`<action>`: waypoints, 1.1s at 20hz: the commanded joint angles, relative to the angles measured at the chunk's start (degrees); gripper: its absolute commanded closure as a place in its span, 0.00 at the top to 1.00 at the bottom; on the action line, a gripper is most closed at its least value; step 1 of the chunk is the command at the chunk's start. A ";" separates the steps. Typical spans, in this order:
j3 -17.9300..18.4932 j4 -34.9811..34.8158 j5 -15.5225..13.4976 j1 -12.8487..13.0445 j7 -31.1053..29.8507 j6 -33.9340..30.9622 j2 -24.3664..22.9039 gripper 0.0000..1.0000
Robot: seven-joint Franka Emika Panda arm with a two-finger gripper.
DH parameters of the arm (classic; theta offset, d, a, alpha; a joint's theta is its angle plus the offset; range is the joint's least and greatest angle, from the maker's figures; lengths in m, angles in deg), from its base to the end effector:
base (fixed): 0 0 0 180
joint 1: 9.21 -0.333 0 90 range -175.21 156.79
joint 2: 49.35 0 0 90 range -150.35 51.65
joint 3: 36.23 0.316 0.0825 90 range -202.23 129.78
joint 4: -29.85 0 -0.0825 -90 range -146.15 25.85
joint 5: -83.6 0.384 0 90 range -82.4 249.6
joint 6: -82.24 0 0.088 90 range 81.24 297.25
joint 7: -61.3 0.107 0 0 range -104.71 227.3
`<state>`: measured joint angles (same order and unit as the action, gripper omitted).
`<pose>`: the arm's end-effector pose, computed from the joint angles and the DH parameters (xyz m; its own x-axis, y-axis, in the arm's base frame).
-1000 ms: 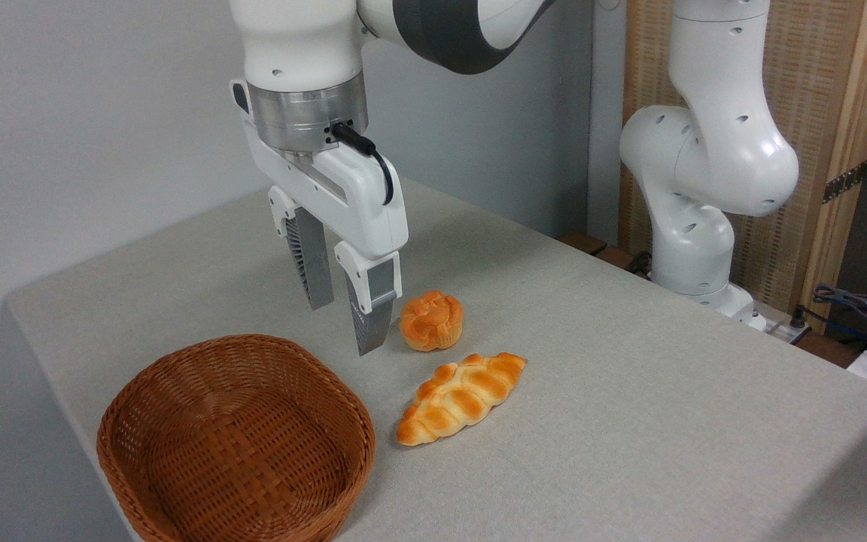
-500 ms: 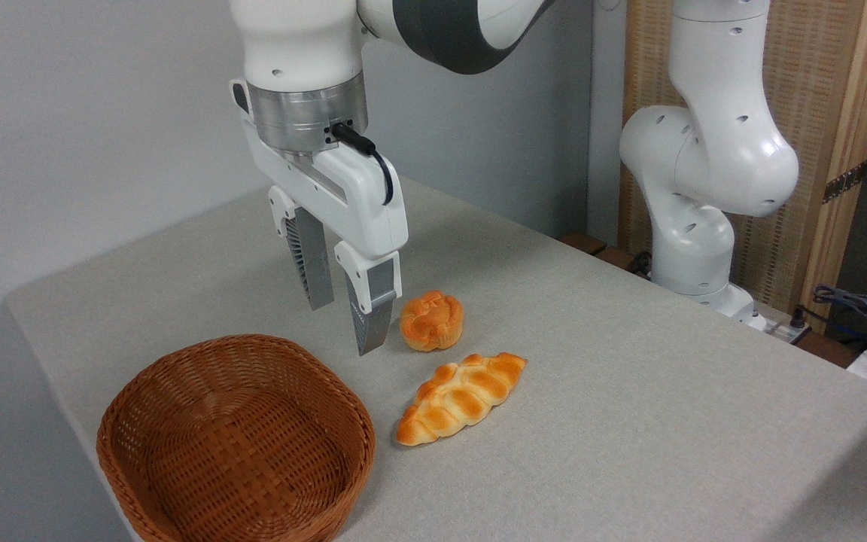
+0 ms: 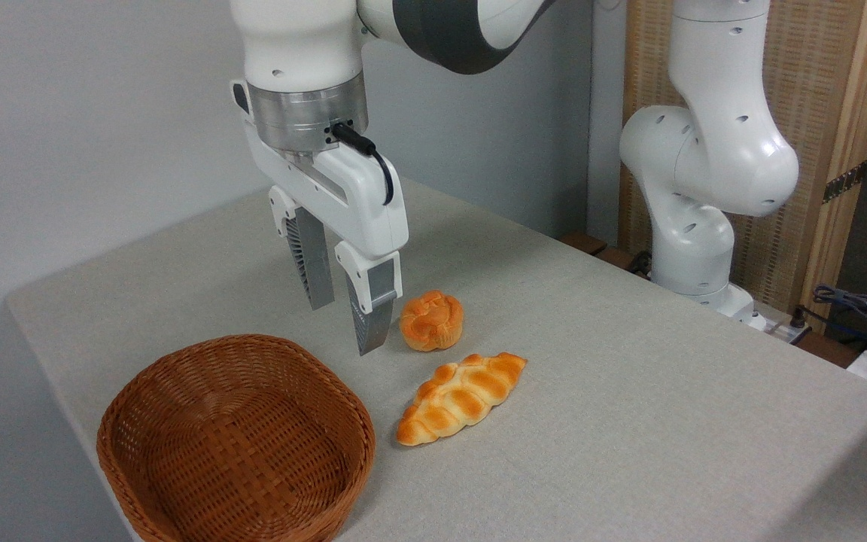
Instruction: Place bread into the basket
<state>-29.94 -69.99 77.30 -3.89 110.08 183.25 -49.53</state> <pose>0.5646 0.0000 0.5618 0.6848 -0.7223 0.0964 -0.7282 -0.6831 0.0547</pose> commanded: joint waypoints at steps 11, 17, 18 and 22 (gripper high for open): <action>-0.83 -7.37 -0.29 1.61 0.00 -0.72 -3.33 1.00; -1.63 -12.73 -0.29 6.35 -0.18 -0.81 -4.56 1.00; -1.63 -14.48 -0.20 7.50 -0.09 -0.81 -5.44 1.00; -1.54 -20.64 0.58 10.58 -0.09 -0.81 -8.34 1.00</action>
<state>-32.17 -84.67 77.30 4.28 110.11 182.50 -53.49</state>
